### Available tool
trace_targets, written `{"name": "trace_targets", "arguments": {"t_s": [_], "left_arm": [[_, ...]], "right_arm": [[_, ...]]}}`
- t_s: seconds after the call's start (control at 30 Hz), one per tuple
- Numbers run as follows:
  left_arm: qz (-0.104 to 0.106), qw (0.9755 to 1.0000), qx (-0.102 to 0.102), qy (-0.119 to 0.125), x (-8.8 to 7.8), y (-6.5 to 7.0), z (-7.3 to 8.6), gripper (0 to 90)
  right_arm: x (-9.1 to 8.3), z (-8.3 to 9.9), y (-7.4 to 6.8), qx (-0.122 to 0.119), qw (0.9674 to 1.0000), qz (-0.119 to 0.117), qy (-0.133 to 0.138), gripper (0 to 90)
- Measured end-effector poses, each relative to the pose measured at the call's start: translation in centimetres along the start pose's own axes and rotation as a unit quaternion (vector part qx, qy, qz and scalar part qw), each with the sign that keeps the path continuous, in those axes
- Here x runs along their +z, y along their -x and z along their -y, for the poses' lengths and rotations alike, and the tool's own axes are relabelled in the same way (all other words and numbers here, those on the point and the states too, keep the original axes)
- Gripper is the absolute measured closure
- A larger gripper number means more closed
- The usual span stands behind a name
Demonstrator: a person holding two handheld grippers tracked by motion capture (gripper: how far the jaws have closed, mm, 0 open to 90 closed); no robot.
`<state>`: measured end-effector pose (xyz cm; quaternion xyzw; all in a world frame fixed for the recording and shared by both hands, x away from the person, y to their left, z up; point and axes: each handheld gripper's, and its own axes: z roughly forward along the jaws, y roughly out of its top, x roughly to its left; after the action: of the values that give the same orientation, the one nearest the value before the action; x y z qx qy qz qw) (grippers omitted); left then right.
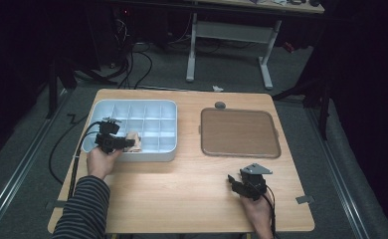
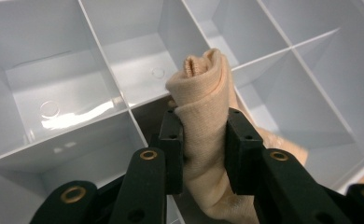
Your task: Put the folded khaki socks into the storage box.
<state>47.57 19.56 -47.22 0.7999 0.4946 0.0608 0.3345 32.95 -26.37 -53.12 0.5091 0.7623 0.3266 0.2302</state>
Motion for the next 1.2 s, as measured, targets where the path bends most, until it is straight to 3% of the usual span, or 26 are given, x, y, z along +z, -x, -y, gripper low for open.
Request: {"name": "trace_targets", "arguments": {"t_s": [0.2,0.33,0.57,1.03,1.2], "left_arm": [[-0.006,0.9999,0.007,-0.006,0.3,0.1,-0.1,71.5],[-0.016,0.9993,0.021,-0.026,0.7,0.4,-0.3,71.2],[-0.025,0.9983,0.031,-0.041,1.2,0.6,-0.4,70.5],[-0.023,0.9993,0.023,-0.020,0.1,0.9,-0.5,59.5],[-0.033,0.9991,0.025,-0.004,-0.2,1.2,-0.6,56.0]], "right_arm": [[0.0,0.0,0.0,0.000,1.0000,0.000,0.000,44.4],[0.0,0.0,0.0,-0.001,1.0000,0.000,0.000,44.4],[0.0,0.0,0.0,0.000,1.0000,0.000,0.000,44.4],[0.0,0.0,0.0,0.000,1.0000,0.000,0.000,44.2],[0.0,0.0,0.0,0.000,1.0000,0.000,0.000,44.2]]}}
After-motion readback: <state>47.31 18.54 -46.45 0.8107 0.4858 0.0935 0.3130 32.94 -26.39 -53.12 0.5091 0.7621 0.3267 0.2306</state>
